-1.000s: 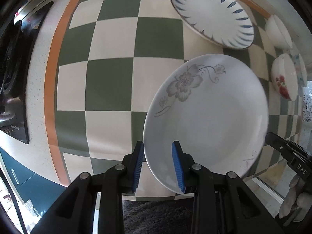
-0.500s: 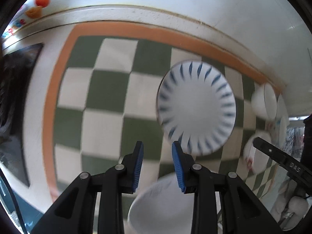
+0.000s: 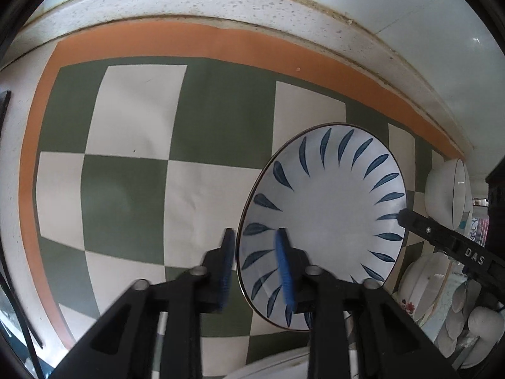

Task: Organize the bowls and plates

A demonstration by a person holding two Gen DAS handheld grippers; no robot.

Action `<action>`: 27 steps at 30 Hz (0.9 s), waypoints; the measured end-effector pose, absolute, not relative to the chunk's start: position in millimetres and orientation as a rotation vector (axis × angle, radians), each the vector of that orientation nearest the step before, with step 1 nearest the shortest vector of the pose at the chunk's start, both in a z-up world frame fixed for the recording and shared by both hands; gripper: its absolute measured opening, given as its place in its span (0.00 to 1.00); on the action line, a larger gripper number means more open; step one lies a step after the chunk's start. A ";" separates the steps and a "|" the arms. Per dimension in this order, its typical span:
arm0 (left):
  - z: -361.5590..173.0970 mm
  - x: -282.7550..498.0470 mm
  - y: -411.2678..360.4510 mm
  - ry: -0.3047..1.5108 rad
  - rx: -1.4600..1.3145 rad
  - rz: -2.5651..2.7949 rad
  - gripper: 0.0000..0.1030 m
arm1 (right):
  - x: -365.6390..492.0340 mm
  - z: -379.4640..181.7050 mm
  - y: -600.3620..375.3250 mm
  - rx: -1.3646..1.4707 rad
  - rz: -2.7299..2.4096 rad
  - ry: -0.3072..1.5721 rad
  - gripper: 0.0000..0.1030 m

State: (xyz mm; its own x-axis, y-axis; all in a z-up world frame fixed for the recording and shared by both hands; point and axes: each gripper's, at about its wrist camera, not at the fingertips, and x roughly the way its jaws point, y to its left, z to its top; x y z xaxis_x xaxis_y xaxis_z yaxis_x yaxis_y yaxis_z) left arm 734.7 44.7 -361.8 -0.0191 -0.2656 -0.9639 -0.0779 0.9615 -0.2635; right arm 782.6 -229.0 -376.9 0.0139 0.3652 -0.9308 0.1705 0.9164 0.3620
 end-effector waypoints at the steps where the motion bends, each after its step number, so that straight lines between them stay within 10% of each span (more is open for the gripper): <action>1: -362.3 733.9 44.8 1.584 -0.256 -0.148 0.13 | 782.9 -380.1 -228.6 0.432 0.160 1.566 0.26; 3: -362.1 732.8 46.7 1.569 -0.253 -0.153 0.11 | 781.8 -385.0 -226.6 0.438 0.169 1.566 0.09; 27: -314.2 701.7 55.6 1.507 -0.237 -0.157 0.08 | 752.3 -351.8 -213.4 0.363 0.230 1.497 0.08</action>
